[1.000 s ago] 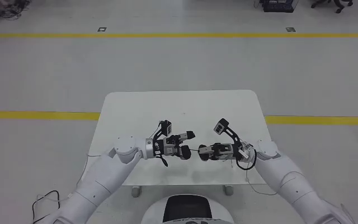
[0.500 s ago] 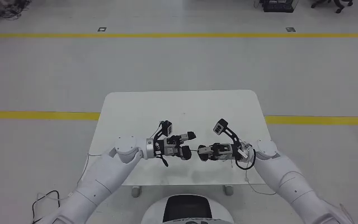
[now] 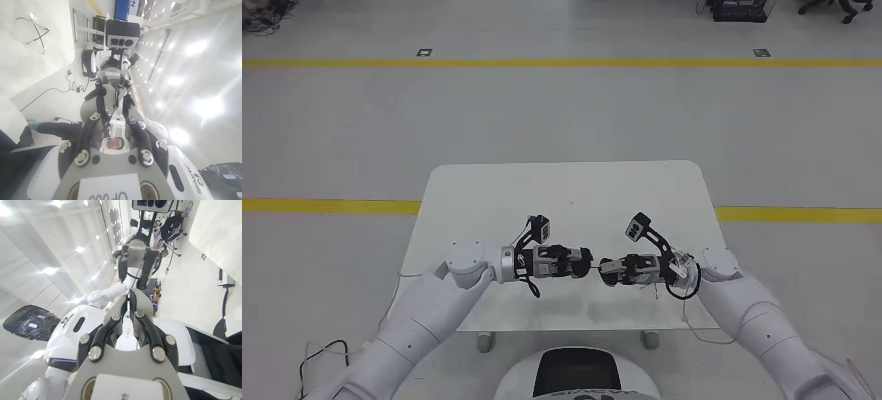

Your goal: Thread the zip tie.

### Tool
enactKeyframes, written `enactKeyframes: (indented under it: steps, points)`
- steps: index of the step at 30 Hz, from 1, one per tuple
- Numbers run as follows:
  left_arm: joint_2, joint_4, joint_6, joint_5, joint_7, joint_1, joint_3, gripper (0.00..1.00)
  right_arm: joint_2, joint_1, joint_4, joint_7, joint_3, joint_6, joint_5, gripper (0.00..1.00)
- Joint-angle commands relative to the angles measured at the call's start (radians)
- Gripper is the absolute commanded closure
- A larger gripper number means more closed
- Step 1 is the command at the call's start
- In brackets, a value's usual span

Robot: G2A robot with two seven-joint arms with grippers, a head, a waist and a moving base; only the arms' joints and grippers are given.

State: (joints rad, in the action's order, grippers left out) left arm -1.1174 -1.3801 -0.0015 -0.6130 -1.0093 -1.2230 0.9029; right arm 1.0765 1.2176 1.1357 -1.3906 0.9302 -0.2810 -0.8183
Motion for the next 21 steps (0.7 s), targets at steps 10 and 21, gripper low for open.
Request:
enactKeyframes:
  steps: [10, 21]
  points:
    - [0.01, -0.017, -0.003, 0.003, -0.023, -0.004, 0.003, 1.0, 0.002, -0.016, -0.013, 0.001, -0.02, 0.025, 0.0, 1.0]
    - [0.015, -0.024, -0.01, 0.009, -0.04, -0.002, -0.008, 0.77, -0.001, -0.024, -0.017, 0.001, -0.038, 0.018, -0.018, 1.0]
